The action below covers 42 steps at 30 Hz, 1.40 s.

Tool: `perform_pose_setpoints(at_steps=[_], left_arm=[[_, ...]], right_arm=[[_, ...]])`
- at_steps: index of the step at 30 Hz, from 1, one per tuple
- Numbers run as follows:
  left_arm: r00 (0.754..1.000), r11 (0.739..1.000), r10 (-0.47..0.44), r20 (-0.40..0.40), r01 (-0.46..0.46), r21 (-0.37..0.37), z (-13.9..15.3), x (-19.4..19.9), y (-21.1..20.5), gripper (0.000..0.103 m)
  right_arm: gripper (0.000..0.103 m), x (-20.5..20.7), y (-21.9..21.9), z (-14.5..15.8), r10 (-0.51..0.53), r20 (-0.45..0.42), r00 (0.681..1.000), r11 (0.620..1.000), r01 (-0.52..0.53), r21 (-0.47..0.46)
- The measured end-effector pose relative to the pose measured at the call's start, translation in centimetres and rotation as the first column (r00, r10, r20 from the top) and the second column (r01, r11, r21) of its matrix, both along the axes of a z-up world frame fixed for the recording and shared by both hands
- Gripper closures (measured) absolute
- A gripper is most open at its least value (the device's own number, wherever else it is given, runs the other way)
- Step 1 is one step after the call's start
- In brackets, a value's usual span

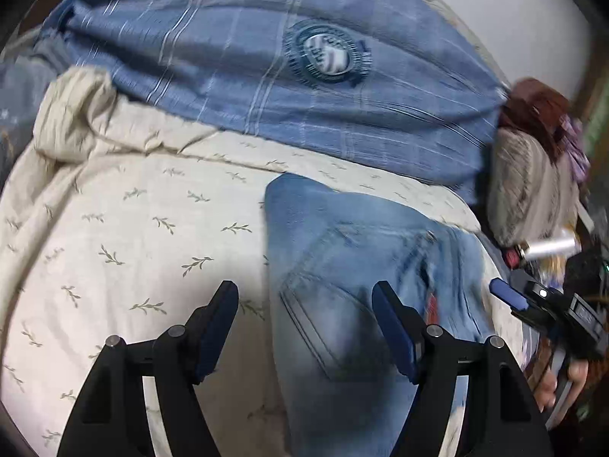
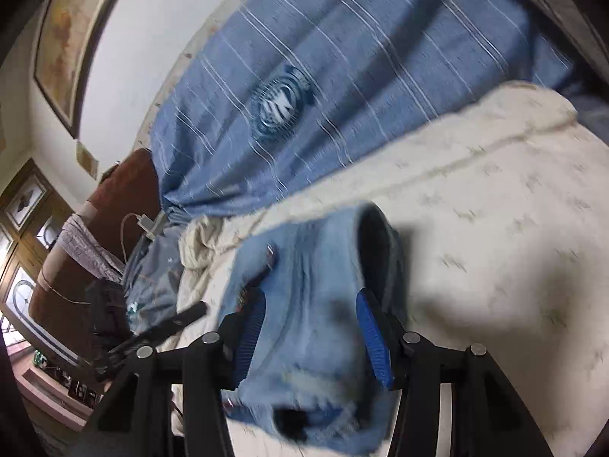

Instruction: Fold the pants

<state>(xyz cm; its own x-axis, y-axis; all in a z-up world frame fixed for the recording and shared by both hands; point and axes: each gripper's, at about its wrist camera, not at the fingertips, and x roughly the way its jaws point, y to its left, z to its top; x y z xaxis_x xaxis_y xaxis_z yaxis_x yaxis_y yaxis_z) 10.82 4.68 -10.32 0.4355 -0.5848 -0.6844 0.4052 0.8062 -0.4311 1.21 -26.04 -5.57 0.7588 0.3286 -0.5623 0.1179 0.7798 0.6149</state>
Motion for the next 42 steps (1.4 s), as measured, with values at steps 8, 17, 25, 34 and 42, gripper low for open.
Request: perform_pose_setpoints(at_steps=[8, 17, 25, 34, 42], left_arm=[[0.998, 0.999, 0.035, -0.054, -0.033, 0.036, -2.0, 2.0, -1.6, 0.030], [0.997, 0.991, 0.061, -0.040, -0.055, 0.122, -3.6, 2.1, -3.1, 0.027], [0.991, 0.983, 0.128, 0.030, -0.131, 0.128, -2.0, 0.4, -2.5, 0.029], [0.958, 0.934, 0.202, 0.203, -0.251, 0.256, 0.2, -1.6, -1.9, 0.028], [0.957, 0.900, 0.159, 0.242, -0.241, 0.363, -0.4, -1.6, -2.7, 0.028]], right_arm=[[0.050, 4.4, 0.9, -1.7, 0.001, -0.040, 0.999, 1.000, 0.000, 0.023], [0.049, 6.6, -0.2, -5.7, -0.001, -0.171, 0.985, 0.998, 0.013, 0.068], [0.044, 5.2, 0.2, -4.0, 0.053, -0.144, 0.988, 0.997, -0.044, 0.066], [0.044, 2.1, 1.3, -2.0, 0.115, -0.083, 0.990, 0.993, -0.116, -0.011], [0.044, 2.7, 2.9, -3.9, 0.149, -0.175, 0.973, 0.986, -0.159, -0.043]])
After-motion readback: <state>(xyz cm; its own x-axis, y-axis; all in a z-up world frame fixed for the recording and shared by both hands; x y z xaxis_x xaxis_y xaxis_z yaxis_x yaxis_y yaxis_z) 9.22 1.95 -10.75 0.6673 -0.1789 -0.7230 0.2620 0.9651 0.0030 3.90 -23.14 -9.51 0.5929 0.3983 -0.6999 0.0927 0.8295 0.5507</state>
